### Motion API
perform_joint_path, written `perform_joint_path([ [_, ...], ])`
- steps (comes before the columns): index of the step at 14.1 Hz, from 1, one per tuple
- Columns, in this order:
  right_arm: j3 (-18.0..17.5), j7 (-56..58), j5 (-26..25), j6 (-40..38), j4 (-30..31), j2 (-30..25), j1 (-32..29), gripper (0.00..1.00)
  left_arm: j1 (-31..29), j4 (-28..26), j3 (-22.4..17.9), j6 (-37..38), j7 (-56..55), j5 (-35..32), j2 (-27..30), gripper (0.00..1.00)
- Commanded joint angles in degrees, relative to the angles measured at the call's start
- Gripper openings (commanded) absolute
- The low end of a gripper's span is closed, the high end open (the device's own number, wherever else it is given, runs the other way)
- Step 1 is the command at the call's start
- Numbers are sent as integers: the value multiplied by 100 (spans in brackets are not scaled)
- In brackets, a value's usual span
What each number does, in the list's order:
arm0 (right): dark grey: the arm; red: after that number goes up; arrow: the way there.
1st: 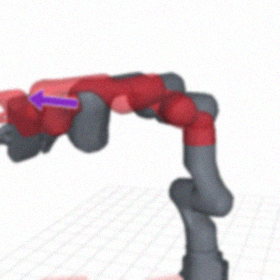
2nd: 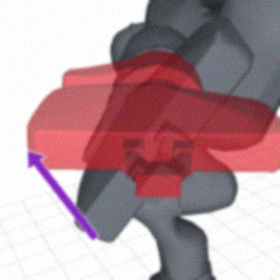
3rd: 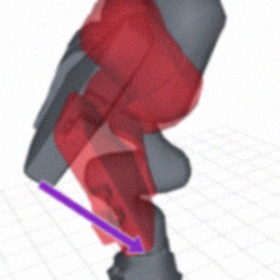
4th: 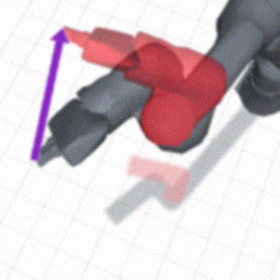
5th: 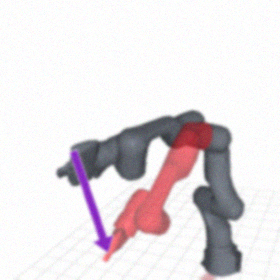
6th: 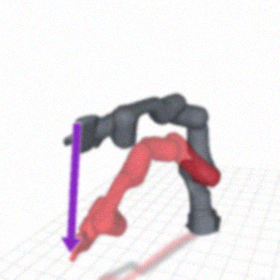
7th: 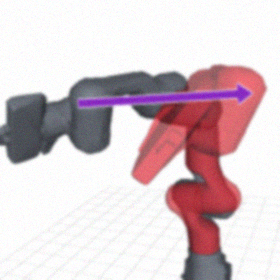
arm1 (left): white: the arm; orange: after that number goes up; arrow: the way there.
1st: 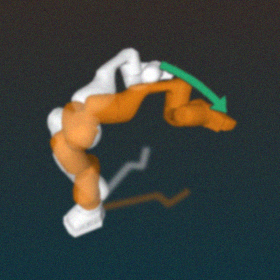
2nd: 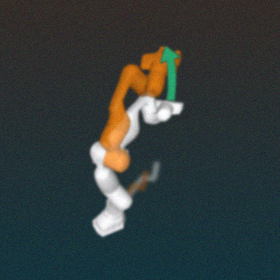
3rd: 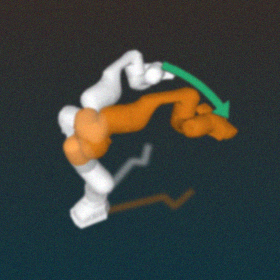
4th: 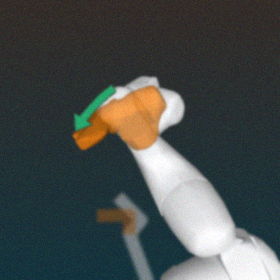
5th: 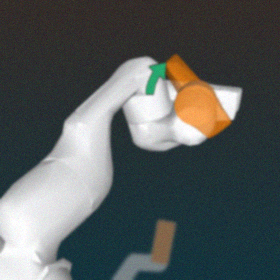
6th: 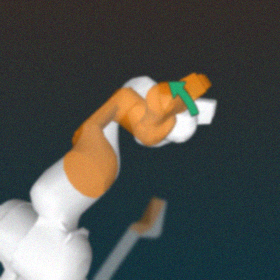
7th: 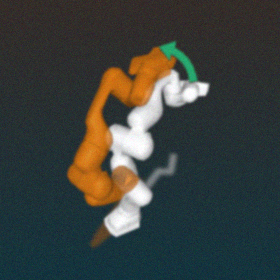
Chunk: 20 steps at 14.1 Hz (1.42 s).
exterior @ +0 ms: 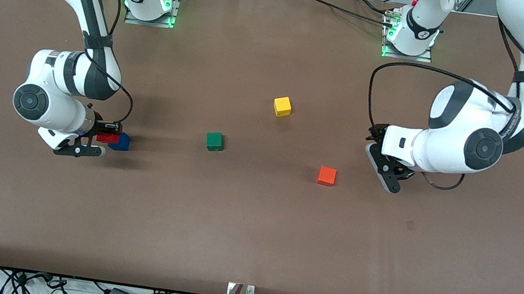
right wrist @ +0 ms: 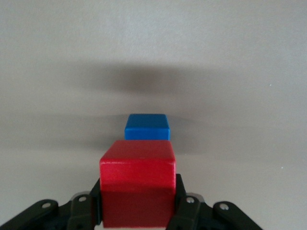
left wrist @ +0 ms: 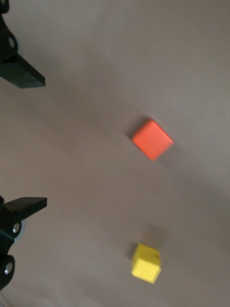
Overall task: Pass red block to right arm, stack on blue
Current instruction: 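Carry the red cube with the right gripper over the blue cube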
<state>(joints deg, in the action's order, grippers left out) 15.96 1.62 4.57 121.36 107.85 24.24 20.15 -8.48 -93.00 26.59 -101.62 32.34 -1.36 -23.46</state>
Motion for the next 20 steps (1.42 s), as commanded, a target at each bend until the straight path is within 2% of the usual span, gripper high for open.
perform_joint_path([
  [1,4,-285,-97,431,403,-201,76,0,13,-8,40,379,-867,-952,201,100],
  [8,21,-557,-97,608,597,-210,155,0,-136,79,-31,986,-3083,-954,851,100],
  [13,39,-557,-105,661,711,-201,147,0,-268,1273,-31,1531,-3067,-945,808,100],
  [16,48,-557,-105,688,764,-201,138,0,-382,1399,-109,1479,-3102,-911,860,100],
  [18,48,-557,-105,722,756,-192,112,0,-164,1363,-599,1461,-3164,-745,1071,100],
  [19,48,-557,-105,758,756,-175,103,0,-32,1302,-1046,1461,-3120,-386,1289,100],
  [20,48,-557,-105,767,756,-174,103,0,308,1162,-1659,1443,-3094,-87,1465,100],
])
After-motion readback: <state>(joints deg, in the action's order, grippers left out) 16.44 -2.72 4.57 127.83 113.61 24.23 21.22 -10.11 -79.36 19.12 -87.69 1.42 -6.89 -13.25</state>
